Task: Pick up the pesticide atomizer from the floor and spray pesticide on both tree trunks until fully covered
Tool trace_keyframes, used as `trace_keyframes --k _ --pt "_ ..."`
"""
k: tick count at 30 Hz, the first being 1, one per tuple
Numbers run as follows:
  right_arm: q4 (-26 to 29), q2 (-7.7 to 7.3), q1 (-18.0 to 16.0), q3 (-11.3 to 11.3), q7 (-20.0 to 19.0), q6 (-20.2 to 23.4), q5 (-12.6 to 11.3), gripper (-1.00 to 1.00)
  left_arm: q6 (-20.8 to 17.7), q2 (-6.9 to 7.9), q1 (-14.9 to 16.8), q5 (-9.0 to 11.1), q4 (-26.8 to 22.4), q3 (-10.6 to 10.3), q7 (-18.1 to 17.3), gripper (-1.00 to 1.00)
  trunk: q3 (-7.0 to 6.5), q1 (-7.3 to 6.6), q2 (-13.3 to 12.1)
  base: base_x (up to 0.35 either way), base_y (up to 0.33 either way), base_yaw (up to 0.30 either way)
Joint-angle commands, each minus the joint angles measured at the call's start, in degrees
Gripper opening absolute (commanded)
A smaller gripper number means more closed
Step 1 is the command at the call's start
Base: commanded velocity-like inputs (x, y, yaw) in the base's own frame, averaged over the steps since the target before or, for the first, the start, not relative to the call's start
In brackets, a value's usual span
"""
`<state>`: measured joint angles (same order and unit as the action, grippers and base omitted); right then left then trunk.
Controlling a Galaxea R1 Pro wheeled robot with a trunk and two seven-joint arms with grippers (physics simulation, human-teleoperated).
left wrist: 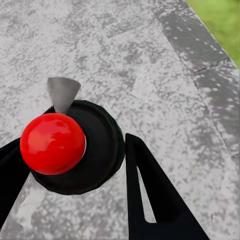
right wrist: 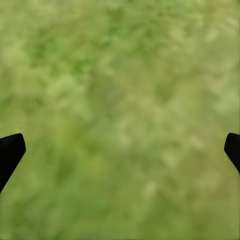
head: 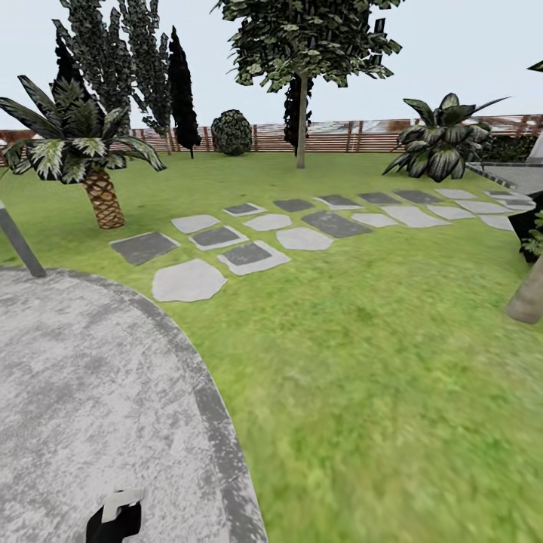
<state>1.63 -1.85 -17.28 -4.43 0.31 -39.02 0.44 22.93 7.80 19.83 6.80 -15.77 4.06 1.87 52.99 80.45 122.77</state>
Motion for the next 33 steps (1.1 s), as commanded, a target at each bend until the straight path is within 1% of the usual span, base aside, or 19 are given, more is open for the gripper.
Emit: trace_keyframes --k 1,6,16,33 --pt "0.0 0.01 0.0 -0.4 -0.1 -0.2 0.1 1.00 0.2 0.05 0.0 0.5 0.0 -0.1 -0.1 -1.00 0.05 0.03 0.0 0.337 0.000 0.000" --pt "0.0 0.01 0.0 -0.4 -0.1 -0.2 0.1 1.00 0.2 0.30 0.0 0.5 0.0 -0.1 0.0 -1.00 0.05 0.03 0.0 0.337 0.000 0.000" --pt "0.0 0.01 0.0 -0.4 -0.1 -0.2 0.1 1.00 0.2 -0.01 0.0 0.5 0.0 -0.2 -0.1 -1.00 0.05 0.03 0.0 0.337 0.000 0.000" --pt "0.0 0.01 0.0 -0.4 -0.1 -0.2 0.1 1.00 0.2 0.10 0.0 0.5 0.0 -0.1 -0.1 -1.00 0.05 0.03 0.0 0.337 0.000 0.000"
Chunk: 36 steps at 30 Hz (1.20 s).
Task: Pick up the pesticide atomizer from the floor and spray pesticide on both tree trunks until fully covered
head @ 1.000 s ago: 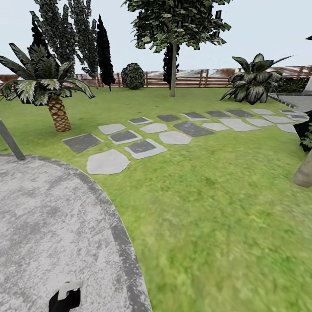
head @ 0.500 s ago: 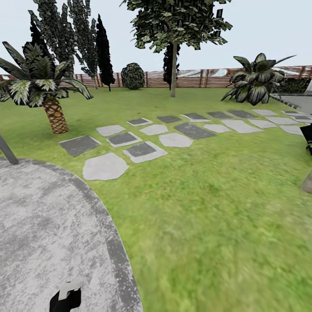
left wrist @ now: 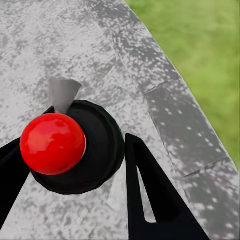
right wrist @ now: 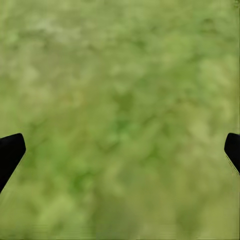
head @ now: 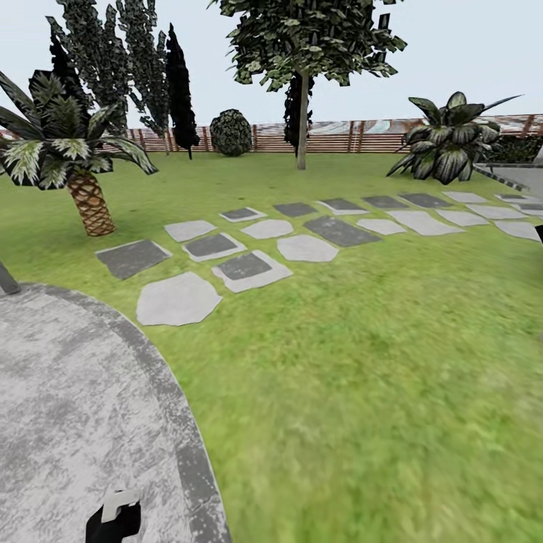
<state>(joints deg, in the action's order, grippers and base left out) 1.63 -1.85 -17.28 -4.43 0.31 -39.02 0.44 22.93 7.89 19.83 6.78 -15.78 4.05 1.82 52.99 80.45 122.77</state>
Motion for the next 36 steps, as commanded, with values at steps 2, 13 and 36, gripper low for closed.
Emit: trace_keyframes --k 2,13,36 --pt "0.0 0.01 0.0 -0.4 -0.1 -0.2 0.1 1.00 0.2 -0.05 0.0 0.5 0.0 -0.1 -0.1 -1.00 0.05 0.03 0.0 0.337 0.000 0.000" --pt "0.6 -0.33 0.0 -0.6 0.0 -0.2 -0.2 1.00 0.2 -0.19 0.0 0.6 0.0 -0.1 0.0 -1.00 0.05 0.03 0.0 0.337 0.000 0.000" --pt "13.1 -4.16 0.0 -0.5 -0.2 -0.3 0.0 1.00 0.2 -0.41 0.0 0.6 0.1 -0.2 -0.1 -1.00 0.05 0.03 0.0 0.337 0.000 0.000"
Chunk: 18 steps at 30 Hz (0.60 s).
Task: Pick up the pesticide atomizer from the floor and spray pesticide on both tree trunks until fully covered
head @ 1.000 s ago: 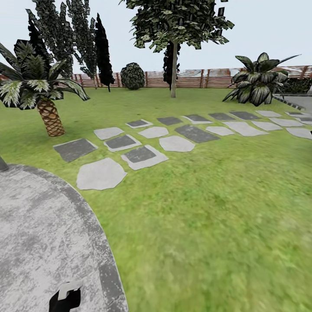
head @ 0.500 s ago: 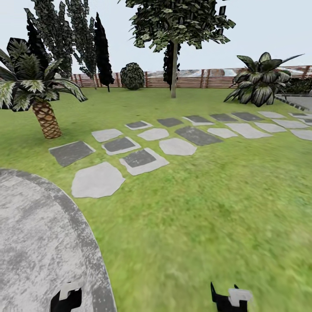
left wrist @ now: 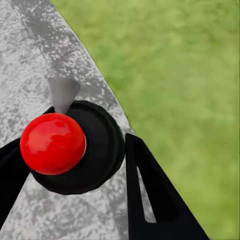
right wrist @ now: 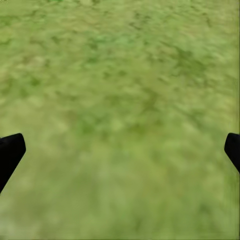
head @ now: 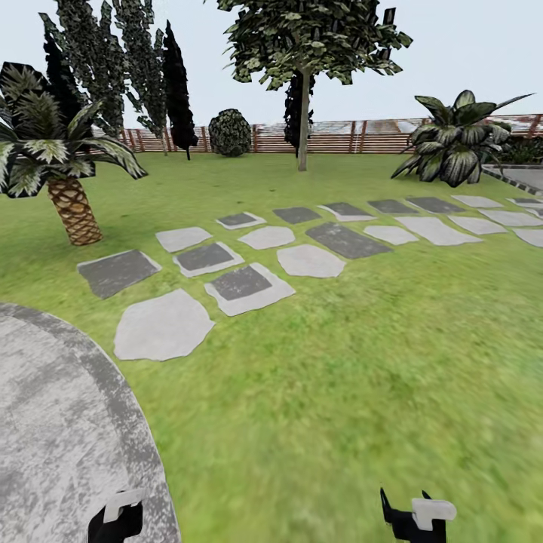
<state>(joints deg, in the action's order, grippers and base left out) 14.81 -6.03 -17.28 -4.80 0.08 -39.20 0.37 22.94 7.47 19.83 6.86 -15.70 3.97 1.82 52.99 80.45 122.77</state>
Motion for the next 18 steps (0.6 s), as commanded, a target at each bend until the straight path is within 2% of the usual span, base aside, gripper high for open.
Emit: trace_keyframes --k 1,18 --pt "0.0 -0.02 0.0 -0.1 0.0 -0.2 0.1 1.00 0.2 0.00 0.0 0.5 0.0 -0.1 -0.1 -1.00 0.05 0.03 0.0 0.337 0.000 0.000" --pt "-0.1 -0.04 0.0 0.0 0.1 -0.2 0.1 1.00 0.2 -0.04 -0.1 0.4 0.0 -0.1 -0.1 -1.00 0.05 0.03 0.0 0.337 0.000 0.000"
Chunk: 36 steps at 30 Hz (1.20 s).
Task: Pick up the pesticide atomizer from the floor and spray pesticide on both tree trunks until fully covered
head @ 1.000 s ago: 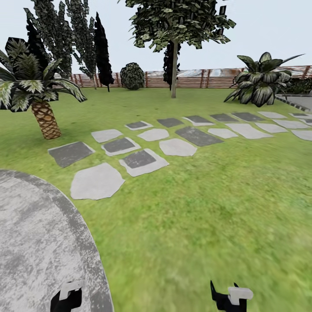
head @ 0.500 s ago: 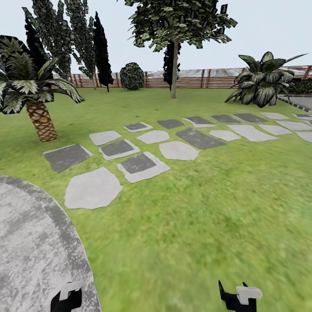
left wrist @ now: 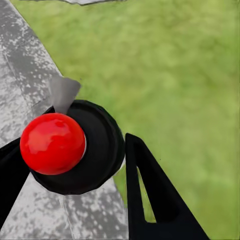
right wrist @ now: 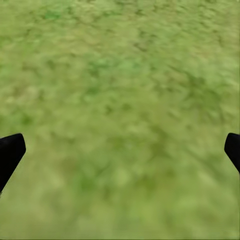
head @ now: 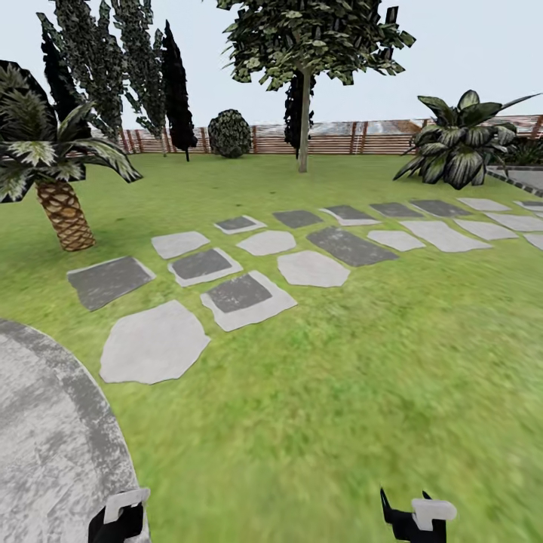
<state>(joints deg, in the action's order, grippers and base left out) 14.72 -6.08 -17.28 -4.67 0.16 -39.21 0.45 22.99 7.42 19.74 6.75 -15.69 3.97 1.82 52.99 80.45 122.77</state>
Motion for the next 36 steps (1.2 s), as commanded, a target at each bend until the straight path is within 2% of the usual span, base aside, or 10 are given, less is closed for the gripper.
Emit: trace_keyframes --k 1,36 --pt "0.0 0.01 0.0 -0.1 0.0 -0.2 0.1 1.00 0.2 -0.01 0.0 0.5 0.0 -0.1 -0.1 -1.00 0.05 0.03 0.0 0.337 0.000 0.000" --pt "-0.1 0.01 0.0 -0.1 0.0 -0.2 0.1 1.00 0.2 0.01 0.0 0.7 0.2 -0.1 0.0 -1.00 0.05 0.03 0.0 0.337 0.000 0.000"
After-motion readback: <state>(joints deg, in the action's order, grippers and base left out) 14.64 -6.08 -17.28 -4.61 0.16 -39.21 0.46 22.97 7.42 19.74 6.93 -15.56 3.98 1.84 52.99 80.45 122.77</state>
